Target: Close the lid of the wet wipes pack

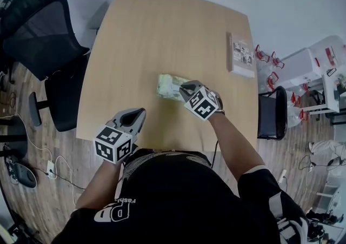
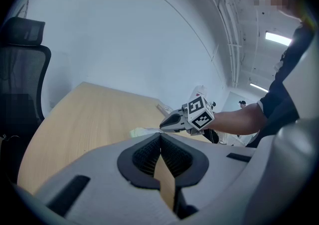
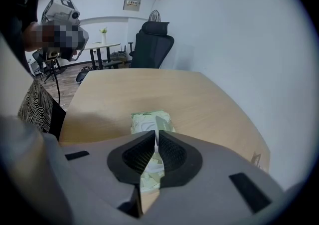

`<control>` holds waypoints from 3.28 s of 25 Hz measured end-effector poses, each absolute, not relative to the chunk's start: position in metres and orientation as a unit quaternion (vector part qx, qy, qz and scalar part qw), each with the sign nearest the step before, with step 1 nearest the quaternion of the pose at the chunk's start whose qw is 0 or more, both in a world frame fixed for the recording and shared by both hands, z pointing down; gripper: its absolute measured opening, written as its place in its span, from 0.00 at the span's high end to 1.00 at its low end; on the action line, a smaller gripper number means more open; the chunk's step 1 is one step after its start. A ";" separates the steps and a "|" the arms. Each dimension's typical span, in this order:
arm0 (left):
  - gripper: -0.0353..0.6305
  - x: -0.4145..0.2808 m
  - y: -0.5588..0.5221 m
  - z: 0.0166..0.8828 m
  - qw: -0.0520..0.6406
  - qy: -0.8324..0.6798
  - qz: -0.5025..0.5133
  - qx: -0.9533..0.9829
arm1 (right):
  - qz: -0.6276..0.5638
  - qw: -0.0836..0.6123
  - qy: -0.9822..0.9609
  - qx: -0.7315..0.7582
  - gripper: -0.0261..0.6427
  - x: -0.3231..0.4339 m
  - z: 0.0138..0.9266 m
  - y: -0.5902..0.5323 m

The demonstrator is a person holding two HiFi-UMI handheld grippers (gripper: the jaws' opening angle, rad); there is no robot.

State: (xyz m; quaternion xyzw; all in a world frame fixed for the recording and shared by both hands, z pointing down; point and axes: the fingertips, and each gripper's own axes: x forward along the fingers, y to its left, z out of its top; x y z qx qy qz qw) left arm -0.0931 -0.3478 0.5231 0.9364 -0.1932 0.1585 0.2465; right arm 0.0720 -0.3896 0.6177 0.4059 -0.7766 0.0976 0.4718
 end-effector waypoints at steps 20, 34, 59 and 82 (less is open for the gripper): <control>0.92 -0.093 -0.353 0.531 0.263 -0.196 0.162 0.931 | 0.114 0.488 -0.777 0.381 0.92 0.061 0.649 -0.373; 0.92 -0.097 -0.350 0.533 0.263 -0.198 0.166 0.930 | 0.130 0.496 -0.771 0.376 0.92 0.059 0.664 -0.371; 0.92 -0.101 -0.347 0.538 0.269 -0.189 0.168 0.929 | 0.186 0.519 -0.764 0.336 0.94 0.059 0.675 -0.374; 0.92 -0.089 -0.322 0.516 0.228 -0.126 0.159 0.952 | 0.179 0.252 -0.779 0.546 0.95 0.055 0.564 -0.342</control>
